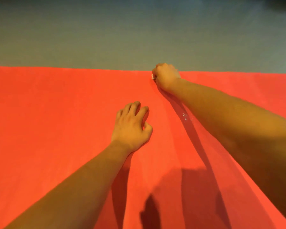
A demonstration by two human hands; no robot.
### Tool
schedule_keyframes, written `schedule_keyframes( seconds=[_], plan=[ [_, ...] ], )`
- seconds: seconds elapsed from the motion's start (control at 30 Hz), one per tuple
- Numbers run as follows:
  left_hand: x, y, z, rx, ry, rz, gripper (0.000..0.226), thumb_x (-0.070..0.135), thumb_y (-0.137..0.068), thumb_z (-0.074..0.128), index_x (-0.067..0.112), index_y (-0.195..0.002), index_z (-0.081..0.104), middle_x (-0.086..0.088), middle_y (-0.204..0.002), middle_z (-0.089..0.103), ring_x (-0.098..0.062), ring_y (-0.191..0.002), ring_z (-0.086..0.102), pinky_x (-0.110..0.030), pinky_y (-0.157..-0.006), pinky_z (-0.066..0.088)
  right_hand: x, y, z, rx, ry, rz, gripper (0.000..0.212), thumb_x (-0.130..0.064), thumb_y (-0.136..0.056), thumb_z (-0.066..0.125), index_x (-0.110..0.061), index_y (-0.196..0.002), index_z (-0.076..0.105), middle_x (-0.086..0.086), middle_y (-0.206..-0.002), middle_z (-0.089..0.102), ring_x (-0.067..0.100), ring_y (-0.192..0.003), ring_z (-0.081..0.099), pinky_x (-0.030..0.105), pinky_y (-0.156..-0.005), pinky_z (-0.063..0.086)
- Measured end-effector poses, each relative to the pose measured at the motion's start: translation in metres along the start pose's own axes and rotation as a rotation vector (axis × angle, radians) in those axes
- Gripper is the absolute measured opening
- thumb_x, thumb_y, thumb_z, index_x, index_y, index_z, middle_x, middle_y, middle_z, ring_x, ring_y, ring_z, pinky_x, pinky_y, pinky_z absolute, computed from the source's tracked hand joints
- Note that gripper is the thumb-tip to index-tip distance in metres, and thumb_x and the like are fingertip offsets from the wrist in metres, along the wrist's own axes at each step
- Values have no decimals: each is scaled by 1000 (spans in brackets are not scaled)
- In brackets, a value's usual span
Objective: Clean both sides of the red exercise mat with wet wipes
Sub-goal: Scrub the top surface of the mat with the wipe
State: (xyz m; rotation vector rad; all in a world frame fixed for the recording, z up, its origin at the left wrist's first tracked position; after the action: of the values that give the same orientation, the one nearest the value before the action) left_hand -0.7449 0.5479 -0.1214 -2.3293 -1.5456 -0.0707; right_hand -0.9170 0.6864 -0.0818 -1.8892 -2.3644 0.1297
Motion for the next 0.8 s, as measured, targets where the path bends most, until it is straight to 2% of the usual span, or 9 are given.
schedule_keyframes(
  seconds=[0.07,0.23,0.37,0.47,0.8],
  plan=[
    [-1,-1,3,-17,3,-11,55,43,-82,53,29,-135,58,-3,-147,51,-27,-134,45,-45,-105,39,4,-16,-1,-28,23,12,23,-14,-86,63,-10,-105,76,18,-111,68,41,-101,65,40,-81,52],
    [-1,-1,1,-26,2,-25,55,44,-82,51,29,-135,60,-2,-148,52,-26,-135,44,-46,-107,39,5,-13,-4,-53,16,50,21,-14,-86,63,-11,-102,76,17,-110,70,40,-99,67,40,-80,54],
    [0,-1,1,-29,-5,-21,55,43,-82,50,28,-133,60,-3,-147,52,-27,-133,46,-46,-104,40,-7,16,-1,-53,22,-47,20,-20,-85,62,-15,-98,76,13,-105,70,39,-95,66,40,-74,53],
    [1,0,2,-25,-16,-17,54,41,-83,49,27,-133,60,-3,-146,52,-28,-132,46,-46,-103,40,-4,29,3,-21,-16,-73,20,-18,-82,62,-20,-96,77,9,-102,70,37,-94,66,39,-72,51],
    [-2,-4,3,-22,-22,-34,56,44,-83,51,30,-137,59,0,-149,51,-25,-135,44,-45,-106,38,20,-25,-4,-20,13,89,22,-12,-88,62,-10,-104,76,17,-109,70,42,-98,66,40,-77,52]
  ],
)
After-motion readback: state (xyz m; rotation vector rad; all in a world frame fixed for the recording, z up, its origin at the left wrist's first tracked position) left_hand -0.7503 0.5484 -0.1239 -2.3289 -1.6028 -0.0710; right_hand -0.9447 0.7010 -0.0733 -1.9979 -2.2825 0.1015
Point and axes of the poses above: each hand's wrist, its own y-axis away from the middle knuckle, its own z-axis out of the palm, x = y × z, the point moved 10 cm from there along -y, towards the middle knuckle
